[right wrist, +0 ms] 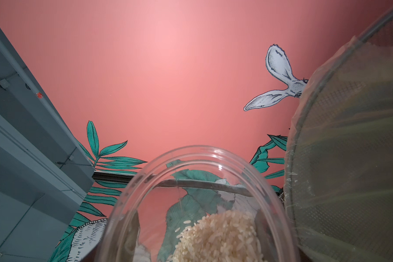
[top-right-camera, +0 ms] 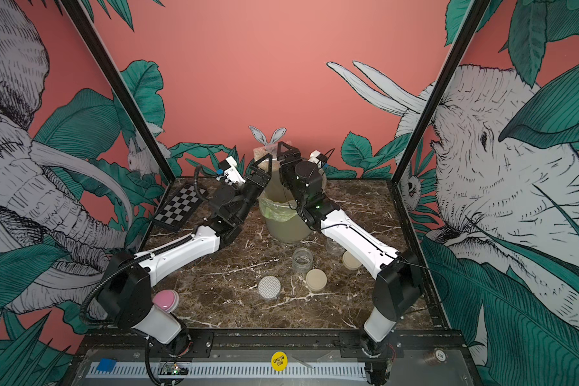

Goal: Empty moldy rice from jars
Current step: Pour the moldy rice from the jar into the trash bin.

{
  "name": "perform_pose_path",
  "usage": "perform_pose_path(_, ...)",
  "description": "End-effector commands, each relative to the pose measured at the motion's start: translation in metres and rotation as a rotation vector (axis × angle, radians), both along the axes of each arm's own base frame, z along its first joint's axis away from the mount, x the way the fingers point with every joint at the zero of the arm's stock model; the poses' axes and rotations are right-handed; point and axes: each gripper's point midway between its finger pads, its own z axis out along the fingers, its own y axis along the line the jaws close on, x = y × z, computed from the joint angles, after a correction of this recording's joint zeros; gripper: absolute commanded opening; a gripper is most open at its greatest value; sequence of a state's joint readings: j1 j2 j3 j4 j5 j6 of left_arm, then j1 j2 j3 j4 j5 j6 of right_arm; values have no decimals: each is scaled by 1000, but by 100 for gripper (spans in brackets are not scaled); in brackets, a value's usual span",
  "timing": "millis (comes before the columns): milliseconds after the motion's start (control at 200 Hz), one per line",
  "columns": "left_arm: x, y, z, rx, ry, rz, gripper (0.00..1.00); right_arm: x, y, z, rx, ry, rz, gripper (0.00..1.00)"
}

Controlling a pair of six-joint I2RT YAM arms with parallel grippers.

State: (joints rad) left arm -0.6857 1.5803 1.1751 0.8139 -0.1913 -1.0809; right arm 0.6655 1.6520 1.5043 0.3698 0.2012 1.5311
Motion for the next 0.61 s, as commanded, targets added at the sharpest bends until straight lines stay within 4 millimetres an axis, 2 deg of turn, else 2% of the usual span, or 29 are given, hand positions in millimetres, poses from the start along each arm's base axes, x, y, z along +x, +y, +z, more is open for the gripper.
perform_pose_path(0,-4,13,36,-92,-78,42,99,-16,-9,44,97,-104,17,25)
perform_pose_path(245,0,17,49,-87,-103,83,100,-16,-7,37,99,-94,26,25)
perform_pose_path(445,5,8,45,-81,-95,56,99,-17,-6,36,111,-99,34,25)
perform_pose_path(600,7,2,45,-74,-95,43,94,-17,-4,37,104,-105,42,25)
